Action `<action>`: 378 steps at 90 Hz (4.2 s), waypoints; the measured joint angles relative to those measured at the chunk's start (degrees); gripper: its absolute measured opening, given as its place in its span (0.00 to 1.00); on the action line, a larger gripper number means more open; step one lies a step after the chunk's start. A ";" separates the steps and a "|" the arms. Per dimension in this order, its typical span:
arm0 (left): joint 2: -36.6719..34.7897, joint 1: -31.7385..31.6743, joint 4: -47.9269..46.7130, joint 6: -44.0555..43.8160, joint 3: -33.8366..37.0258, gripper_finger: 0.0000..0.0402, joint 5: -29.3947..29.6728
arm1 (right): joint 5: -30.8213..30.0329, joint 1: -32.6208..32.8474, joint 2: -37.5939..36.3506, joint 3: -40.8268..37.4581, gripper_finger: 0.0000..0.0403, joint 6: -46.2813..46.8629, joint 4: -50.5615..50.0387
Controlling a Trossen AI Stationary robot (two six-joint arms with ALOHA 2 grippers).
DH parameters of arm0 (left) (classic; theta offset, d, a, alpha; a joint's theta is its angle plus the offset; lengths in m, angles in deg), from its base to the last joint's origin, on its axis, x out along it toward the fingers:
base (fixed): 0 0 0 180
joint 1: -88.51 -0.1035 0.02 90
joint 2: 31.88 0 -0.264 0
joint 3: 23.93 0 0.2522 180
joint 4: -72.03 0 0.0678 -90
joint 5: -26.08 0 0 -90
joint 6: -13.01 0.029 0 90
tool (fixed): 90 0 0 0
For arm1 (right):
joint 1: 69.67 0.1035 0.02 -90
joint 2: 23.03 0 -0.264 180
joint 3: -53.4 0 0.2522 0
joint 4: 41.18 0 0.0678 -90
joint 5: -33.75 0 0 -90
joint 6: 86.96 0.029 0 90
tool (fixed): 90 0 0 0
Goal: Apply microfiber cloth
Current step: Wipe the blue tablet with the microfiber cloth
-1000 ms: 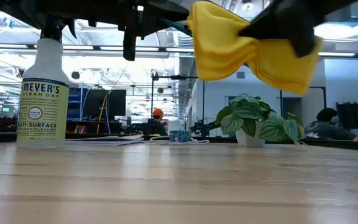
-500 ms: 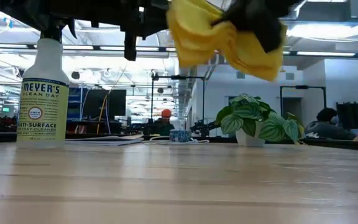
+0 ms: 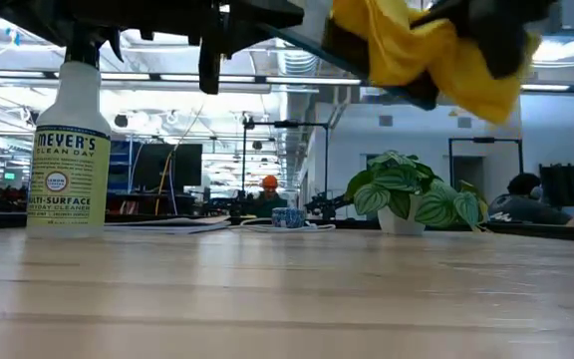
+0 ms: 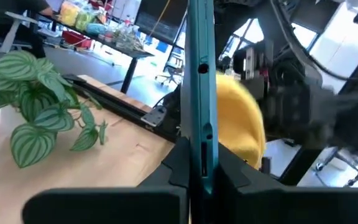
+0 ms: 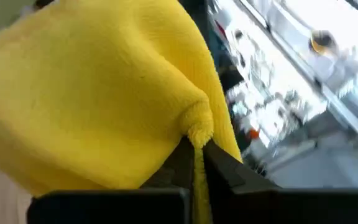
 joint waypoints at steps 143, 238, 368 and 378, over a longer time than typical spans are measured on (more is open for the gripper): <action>-0.22 -0.33 -5.65 -0.84 -0.11 0.01 -3.94 | 26.74 5.41 5.40 7.98 0.00 -1.90 -44.49; 0.00 -1.11 -11.37 -4.02 0.00 0.02 -5.05 | 33.81 -7.96 5.98 25.79 0.00 -30.14 -12.63; -33.35 12.85 -37.96 19.31 -0.02 0.02 18.49 | 71.37 -22.70 4.07 -5.66 0.04 -2.16 18.46; -31.80 12.66 -39.24 18.18 -0.02 0.02 18.35 | 76.29 -25.46 4.09 -8.29 0.18 1.98 21.52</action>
